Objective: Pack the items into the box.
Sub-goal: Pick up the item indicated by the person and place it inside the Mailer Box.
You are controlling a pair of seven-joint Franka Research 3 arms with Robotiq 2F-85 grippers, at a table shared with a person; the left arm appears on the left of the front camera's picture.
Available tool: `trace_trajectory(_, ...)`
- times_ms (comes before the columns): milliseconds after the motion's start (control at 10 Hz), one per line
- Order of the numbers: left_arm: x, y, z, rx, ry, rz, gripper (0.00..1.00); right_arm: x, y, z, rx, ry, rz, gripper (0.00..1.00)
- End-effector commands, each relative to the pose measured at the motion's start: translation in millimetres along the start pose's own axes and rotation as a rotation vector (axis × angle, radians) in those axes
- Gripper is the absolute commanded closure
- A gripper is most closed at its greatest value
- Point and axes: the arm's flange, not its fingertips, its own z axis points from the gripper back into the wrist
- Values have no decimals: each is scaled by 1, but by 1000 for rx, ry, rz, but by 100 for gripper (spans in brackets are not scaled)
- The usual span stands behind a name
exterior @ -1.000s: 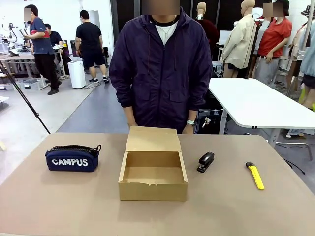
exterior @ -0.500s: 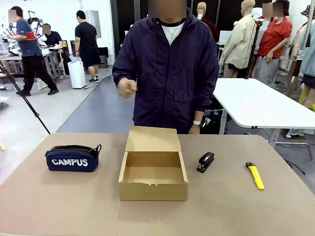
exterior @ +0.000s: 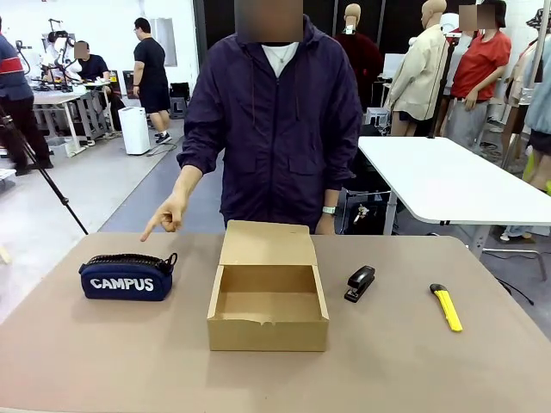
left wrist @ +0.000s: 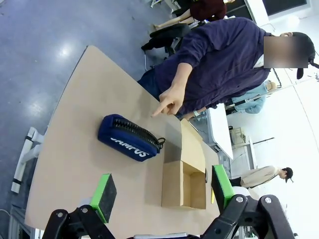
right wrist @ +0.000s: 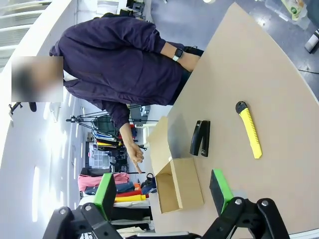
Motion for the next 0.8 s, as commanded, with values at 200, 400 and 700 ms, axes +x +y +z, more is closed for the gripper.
trace_trajectory(200,0,0,0,0,0,1,0,2,0,0,8,2,11,0)
trace_trajectory(400,54,-31,-49,52,193,-185,0,2,0,0,8,2,11,0)
trace_trajectory(700,70,-76,-193,335,569,-412,0,2,0,0,8,2,11,0)
